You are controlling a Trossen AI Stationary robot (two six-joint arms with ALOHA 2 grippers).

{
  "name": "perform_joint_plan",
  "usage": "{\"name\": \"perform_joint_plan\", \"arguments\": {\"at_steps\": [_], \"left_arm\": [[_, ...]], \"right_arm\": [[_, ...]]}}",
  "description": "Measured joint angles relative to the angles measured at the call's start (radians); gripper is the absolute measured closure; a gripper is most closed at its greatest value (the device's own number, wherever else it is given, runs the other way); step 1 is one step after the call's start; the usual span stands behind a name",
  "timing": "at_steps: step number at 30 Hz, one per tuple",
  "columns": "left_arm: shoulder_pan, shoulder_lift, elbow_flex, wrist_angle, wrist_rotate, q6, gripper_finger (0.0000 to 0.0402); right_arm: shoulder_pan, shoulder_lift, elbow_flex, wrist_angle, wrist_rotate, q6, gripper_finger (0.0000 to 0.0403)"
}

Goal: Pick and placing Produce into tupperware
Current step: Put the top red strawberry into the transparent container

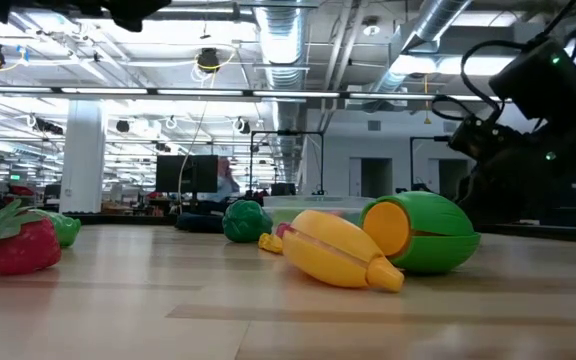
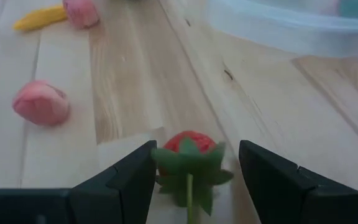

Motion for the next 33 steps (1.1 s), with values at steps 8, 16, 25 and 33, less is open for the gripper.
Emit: {"name": "perform_joint_plan", "arguments": {"at_steps": [8,16,25,33], "left_arm": [[-0.002,-0.044,-0.038,-0.016,-0.031,-0.021,0.0132],[-0.001,-0.044,-0.038,-0.033,-0.055,-0.020,0.0132],[-0.001,-0.044,-0.038,-0.041,-0.062,-0.020,0.0132],[-0.001,-0.044,-0.038,-0.052,-0.086,-0.021,0.0132]], "right_arm": [[0.000,0.051,0.002,0.048,0.000,0.000,0.0190],[0.000,0.053,0.008,0.048,0.000,-0.007,0.0234],[0.000,0.053,0.008,0.048,-0.001,-0.010,0.0253],[0.000,0.053,0.008,0.060,-0.001,-0.014,0.0241]]}}
